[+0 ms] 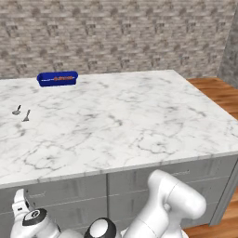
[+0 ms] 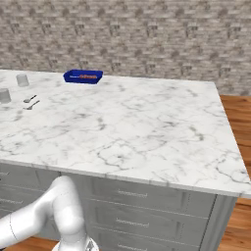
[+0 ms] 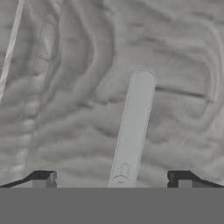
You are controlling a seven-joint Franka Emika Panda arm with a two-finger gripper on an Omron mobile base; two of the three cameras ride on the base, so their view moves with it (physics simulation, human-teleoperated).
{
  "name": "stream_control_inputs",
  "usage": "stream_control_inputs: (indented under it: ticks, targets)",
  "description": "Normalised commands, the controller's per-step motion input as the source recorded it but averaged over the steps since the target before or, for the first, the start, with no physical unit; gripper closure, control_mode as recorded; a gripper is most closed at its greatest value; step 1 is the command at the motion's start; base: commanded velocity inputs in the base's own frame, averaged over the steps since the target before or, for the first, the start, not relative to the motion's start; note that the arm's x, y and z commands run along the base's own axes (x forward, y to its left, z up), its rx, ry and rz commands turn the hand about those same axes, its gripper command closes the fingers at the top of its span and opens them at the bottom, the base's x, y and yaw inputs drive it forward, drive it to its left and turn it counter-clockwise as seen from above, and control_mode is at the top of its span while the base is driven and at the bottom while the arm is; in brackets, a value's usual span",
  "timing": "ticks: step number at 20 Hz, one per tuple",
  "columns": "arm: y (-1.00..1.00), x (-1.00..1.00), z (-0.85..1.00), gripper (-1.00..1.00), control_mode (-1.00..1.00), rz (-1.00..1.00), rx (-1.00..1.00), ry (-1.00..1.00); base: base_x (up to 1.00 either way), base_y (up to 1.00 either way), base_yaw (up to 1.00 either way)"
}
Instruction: Take the tongs from the drawer on the left and place them on the dining counter next to the tray containing the kebab skewer.
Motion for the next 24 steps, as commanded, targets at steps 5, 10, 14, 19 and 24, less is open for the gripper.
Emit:
stream_control_inputs:
  ticks: [5,10,14,19,24]
  targets:
    - [0.0,0.19,-0.43,-1.0,-1.0,0.0,0.0,-0.1,0.0,0.0,0.0]
    - [0.0,0.08,-0.05,1.0,-1.0,0.0,0.0,-0.04,0.0,0.0,0.0]
    - [0.0,0.0,0.0,1.0,-1.0,0.0,0.0,0.0,0.0,0.0,0.0]
    - [0.0,-0.01,0.0,1.0,-1.0,0.0,0.0,0.0,0.0,0.0,0.0]
    - [-0.07,-0.68,-0.15,1.0,-1.0,0.01,0.0,0.0,0.0,0.0,0.0]
